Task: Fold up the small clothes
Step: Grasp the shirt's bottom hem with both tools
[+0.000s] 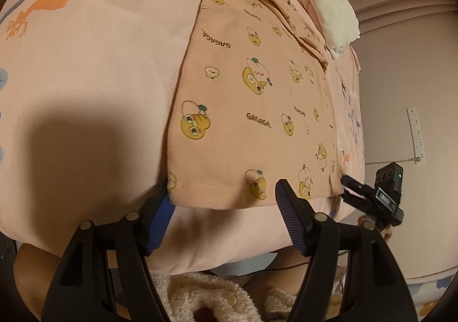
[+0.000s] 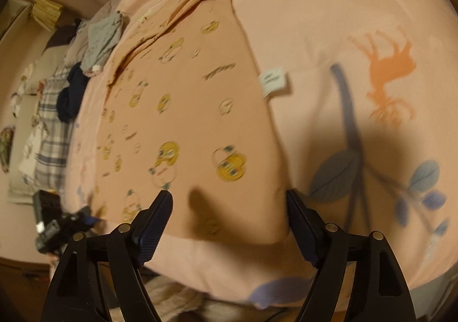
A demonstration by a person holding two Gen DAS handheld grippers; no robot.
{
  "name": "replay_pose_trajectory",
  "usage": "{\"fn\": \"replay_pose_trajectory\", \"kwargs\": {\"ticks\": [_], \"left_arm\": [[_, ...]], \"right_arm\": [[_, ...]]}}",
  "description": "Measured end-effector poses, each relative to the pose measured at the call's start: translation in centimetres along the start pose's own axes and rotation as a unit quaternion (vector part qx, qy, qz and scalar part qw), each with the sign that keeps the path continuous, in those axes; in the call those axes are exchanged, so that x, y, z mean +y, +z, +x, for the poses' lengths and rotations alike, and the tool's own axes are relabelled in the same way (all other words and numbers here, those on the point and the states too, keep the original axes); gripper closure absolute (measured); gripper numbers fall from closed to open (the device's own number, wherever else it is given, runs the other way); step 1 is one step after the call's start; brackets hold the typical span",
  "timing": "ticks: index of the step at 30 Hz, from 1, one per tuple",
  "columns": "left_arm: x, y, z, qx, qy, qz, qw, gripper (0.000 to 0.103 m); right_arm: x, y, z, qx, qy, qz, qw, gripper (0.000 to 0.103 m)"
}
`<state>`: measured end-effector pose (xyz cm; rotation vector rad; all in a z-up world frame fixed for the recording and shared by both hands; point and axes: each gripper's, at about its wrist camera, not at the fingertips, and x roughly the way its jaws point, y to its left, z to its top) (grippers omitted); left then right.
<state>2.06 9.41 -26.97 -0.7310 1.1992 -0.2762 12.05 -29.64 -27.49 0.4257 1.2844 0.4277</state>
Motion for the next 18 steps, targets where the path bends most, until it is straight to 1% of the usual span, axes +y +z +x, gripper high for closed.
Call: {"fn": "replay_pose_trajectory", "kwargs": {"ticks": [3, 7, 9, 11, 12, 14, 18], "left_arm": [[-0.6, 0.3, 0.7, 0.001, -0.004, -0.007, 1.0, 0.033], [-1.5, 0.7, 1.7, 0.004, -0.026, -0.017, 0.9995, 0.033], [-1.9, 0.5, 1.9, 0.001, -0.019, -0.017, 0.9997, 0.033], [-2.3, 0.3, 1.9, 0.002, -0.016, -0.003, 0.9999, 0.033], [-2.5, 0.2, 1.9, 0.003, -0.017, 0.0, 0.9999, 0.033], [-2.4, 0.0, 1.9, 0.001, -0.021, -0.01, 0.9997, 0.033], [-2.6, 0.4, 2.3, 0.001, -0.026, -0.035, 0.999, 0.033]], "right_arm": [[0.8, -0.4, 0.6, 0.013, 0.028, 0.009, 0.999, 0.023], [1.1, -0.7, 1.0, 0.01, 0.062, 0.042, 0.997, 0.023], [1.2, -0.9, 1.3, 0.015, 0.079, 0.06, 0.995, 0.023], [1.3, -1.4, 1.4, 0.019, 0.095, 0.075, 0.993, 0.023], [1.4, -1.7, 1.5, 0.022, 0.1, 0.077, 0.992, 0.023], [1.5, -2.3, 1.6, 0.026, 0.104, 0.074, 0.991, 0.023], [1.8, -2.4, 1.5, 0.017, 0.104, 0.077, 0.991, 0.023]]}}
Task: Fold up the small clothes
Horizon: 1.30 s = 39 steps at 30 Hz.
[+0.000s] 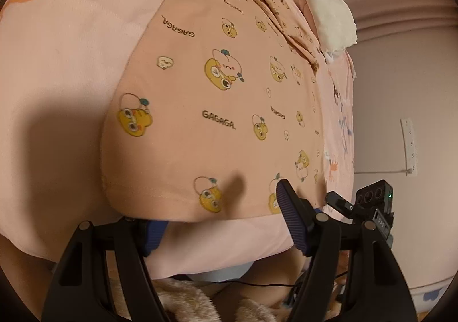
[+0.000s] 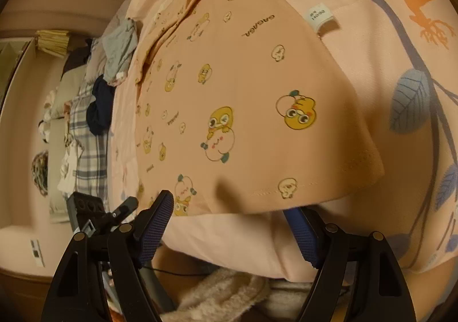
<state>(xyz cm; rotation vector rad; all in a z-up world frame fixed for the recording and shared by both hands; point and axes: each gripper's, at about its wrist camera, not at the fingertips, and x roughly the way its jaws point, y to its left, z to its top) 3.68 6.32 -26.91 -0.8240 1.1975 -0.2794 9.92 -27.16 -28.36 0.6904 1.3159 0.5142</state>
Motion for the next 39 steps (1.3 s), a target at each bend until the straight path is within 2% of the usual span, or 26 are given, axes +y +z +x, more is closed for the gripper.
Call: {"fn": "replay_pose_trajectory", "kwargs": {"ticks": [3, 7, 9, 12, 14, 16, 21, 23, 26, 28, 30, 33, 36, 39], "left_arm": [[-0.9, 0.0, 0.4, 0.0, -0.015, -0.005, 0.9999, 0.033], [-1.3, 0.9, 1.3, -0.021, 0.006, 0.0, 0.9998, 0.034], [-1.0, 1.3, 1.4, -0.03, 0.003, -0.011, 0.9995, 0.034], [-0.7, 1.8, 1.3, -0.05, 0.01, -0.01, 0.9986, 0.045], [-0.2, 1.9, 1.3, -0.059, 0.031, -0.008, 0.9977, 0.064], [0.3, 2.1, 1.3, -0.061, 0.042, -0.013, 0.9972, 0.071], [0.4, 2.1, 1.4, -0.066, 0.049, -0.024, 0.9963, 0.077], [0.1, 1.8, 1.5, -0.074, 0.069, -0.01, 0.9948, 0.084], [-0.4, 1.3, 1.6, -0.086, 0.1, 0.016, 0.9912, 0.086], [-0.5, 1.2, 1.6, -0.087, 0.106, 0.021, 0.9902, 0.087], [-0.4, 1.0, 1.5, -0.081, 0.105, 0.019, 0.9909, 0.091], [-0.6, 0.5, 1.2, -0.057, 0.109, 0.042, 0.9915, 0.09], [-0.2, 0.0, 0.8, -0.048, 0.108, 0.046, 0.9919, 0.09], [0.8, 0.2, 0.8, -0.039, 0.084, 0.023, 0.9955, 0.09]], "right_arm": [[0.0, 0.6, 0.3, -0.008, -0.001, 0.008, 1.0, 0.023], [0.2, 1.6, 0.6, -0.025, -0.009, -0.003, 1.0, 0.023], [-0.1, 2.1, 0.6, -0.032, -0.003, 0.009, 0.999, 0.023], [-0.7, 2.5, 0.5, -0.039, 0.011, 0.021, 0.999, 0.024], [-1.4, 2.6, 0.1, -0.062, 0.024, 0.035, 0.997, 0.031], [-2.1, 2.6, -0.1, -0.075, 0.027, 0.042, 0.996, 0.04], [-2.1, 2.5, -0.3, -0.08, -0.009, 0.025, 0.996, 0.065], [-1.9, 2.4, -0.3, -0.086, -0.034, 0.018, 0.996, 0.074], [-1.8, 2.2, -0.1, -0.096, -0.058, 0.009, 0.994, 0.086], [-1.4, 2.0, 0.0, -0.101, -0.083, -0.001, 0.991, 0.092], [-1.2, 1.8, -0.1, -0.105, -0.095, -0.008, 0.99, 0.092], [-1.1, 1.9, -0.3, -0.098, -0.098, -0.007, 0.99, 0.092], [-2.3, 2.4, -0.7, -0.075, -0.066, 0.027, 0.995, 0.092], [-3.9, 2.7, -1.4, -0.065, -0.017, 0.079, 0.995, 0.084]]}}
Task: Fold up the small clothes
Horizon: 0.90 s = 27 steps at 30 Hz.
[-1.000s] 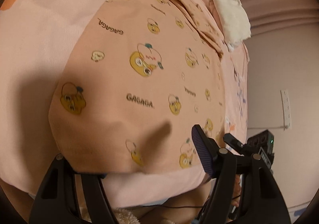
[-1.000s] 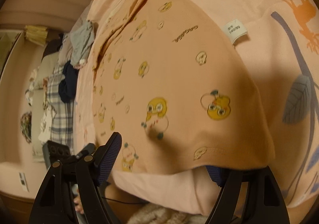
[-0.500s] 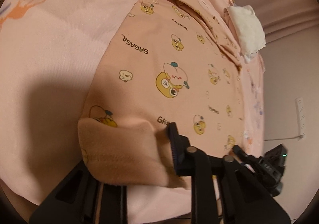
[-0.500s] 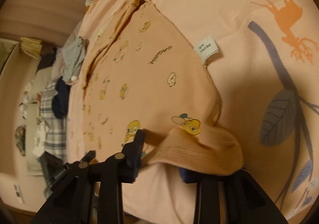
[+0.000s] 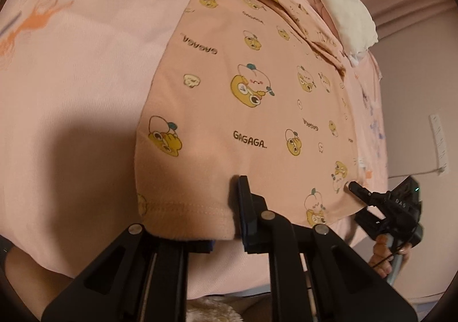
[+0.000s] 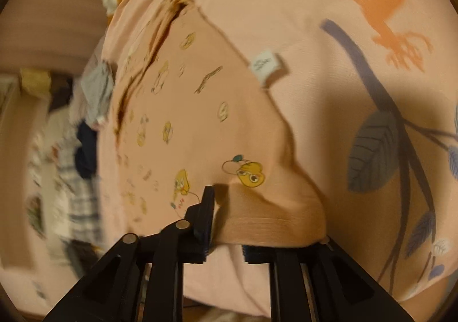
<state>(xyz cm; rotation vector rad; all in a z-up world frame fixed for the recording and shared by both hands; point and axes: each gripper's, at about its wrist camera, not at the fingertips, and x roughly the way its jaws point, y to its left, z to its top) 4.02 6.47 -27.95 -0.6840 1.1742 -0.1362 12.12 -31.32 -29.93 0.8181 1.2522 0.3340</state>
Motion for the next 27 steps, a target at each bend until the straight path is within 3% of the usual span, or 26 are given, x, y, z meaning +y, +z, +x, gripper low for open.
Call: {"fn": "replay_pose_trajectory", "kwargs": {"ticks": [3, 7, 13, 15, 17, 22, 27], "left_arm": [[0.8, 0.3, 0.1, 0.01, -0.022, -0.034, 0.9992, 0.09], [0.0, 0.4, 0.1, 0.011, -0.011, -0.016, 0.9998, 0.09], [-1.5, 0.5, 0.6, -0.021, 0.033, 0.015, 0.9991, 0.09], [-1.5, 0.5, 0.7, -0.027, 0.036, 0.019, 0.9988, 0.09], [-1.3, 0.5, 0.7, -0.029, 0.039, 0.026, 0.9985, 0.09], [-1.0, 0.5, 0.8, -0.033, 0.036, 0.024, 0.9985, 0.092], [-2.2, 0.4, 1.2, -0.035, 0.07, 0.052, 0.9956, 0.091]], "right_arm": [[0.0, -0.1, -0.4, -0.004, 0.008, 0.003, 1.0, 0.075], [1.2, -0.4, -0.7, -0.008, 0.005, -0.006, 1.0, 0.048], [2.6, 0.1, 1.0, -0.027, -0.031, -0.029, 0.999, 0.046], [2.8, -0.2, 1.0, -0.039, -0.038, -0.039, 0.998, 0.049], [3.2, -0.4, 1.2, -0.042, -0.067, -0.063, 0.995, 0.066], [2.6, -0.3, 1.2, -0.041, -0.103, -0.081, 0.991, 0.093], [3.0, -0.4, 1.4, -0.045, -0.127, -0.098, 0.986, 0.095]]}}
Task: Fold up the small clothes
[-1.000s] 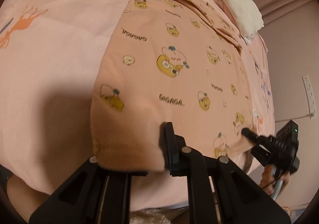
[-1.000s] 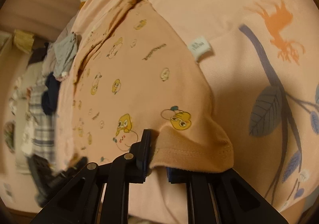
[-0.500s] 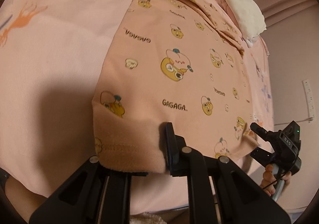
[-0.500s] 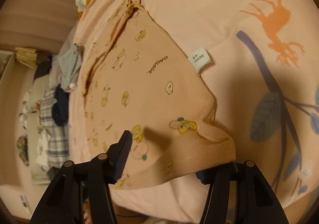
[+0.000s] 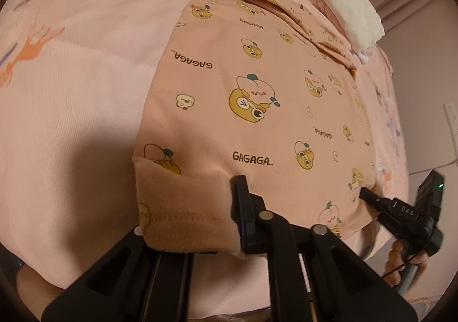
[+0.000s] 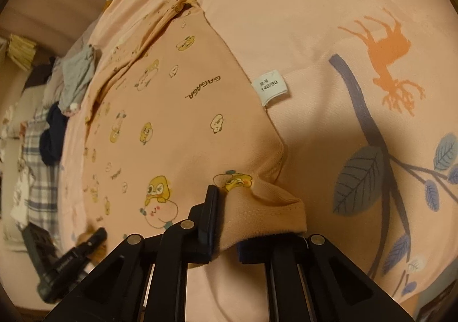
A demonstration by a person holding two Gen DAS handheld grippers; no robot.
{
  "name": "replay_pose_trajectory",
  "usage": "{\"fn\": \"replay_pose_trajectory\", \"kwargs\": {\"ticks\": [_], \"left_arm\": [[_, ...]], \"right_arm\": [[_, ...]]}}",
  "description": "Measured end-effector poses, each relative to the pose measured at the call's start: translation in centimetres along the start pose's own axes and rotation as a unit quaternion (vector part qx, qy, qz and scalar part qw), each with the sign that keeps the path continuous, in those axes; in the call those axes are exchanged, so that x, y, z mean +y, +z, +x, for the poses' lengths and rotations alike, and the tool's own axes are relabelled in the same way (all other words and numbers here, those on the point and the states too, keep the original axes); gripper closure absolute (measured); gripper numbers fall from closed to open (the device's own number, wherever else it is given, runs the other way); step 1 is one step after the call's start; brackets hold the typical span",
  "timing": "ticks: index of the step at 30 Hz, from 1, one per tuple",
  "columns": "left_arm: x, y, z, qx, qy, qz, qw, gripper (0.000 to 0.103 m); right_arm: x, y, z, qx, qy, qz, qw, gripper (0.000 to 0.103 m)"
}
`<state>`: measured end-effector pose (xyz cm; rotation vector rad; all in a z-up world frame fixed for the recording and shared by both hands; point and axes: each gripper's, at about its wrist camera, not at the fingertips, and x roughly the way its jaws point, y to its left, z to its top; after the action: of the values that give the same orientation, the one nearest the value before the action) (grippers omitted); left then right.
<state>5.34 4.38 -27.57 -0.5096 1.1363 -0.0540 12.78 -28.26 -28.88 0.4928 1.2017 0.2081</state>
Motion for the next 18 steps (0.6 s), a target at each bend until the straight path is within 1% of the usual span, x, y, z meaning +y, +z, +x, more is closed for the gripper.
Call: {"fn": "replay_pose_trajectory", "kwargs": {"ticks": [4, 7, 9, 13, 18], "left_arm": [[-1.0, -0.4, 0.2, -0.013, 0.032, 0.035, 0.9988, 0.091], [-1.3, -0.5, 0.3, -0.021, 0.046, 0.05, 0.9975, 0.091], [-1.3, -0.4, 0.4, -0.019, 0.048, 0.051, 0.9974, 0.091], [-1.0, -0.2, 0.4, -0.013, 0.038, 0.041, 0.9984, 0.091], [-1.5, -0.3, 0.5, -0.014, 0.047, 0.047, 0.9977, 0.091]], "right_arm": [[1.1, -0.3, 0.1, -0.009, -0.035, -0.027, 0.999, 0.095], [1.3, -0.3, 0.2, -0.013, -0.046, -0.037, 0.998, 0.095], [1.3, -0.2, 0.2, -0.013, -0.047, -0.04, 0.998, 0.095], [1.4, -0.2, 0.3, -0.012, -0.044, -0.041, 0.998, 0.095], [1.4, -0.3, 0.2, -0.014, -0.044, -0.047, 0.998, 0.095]]}}
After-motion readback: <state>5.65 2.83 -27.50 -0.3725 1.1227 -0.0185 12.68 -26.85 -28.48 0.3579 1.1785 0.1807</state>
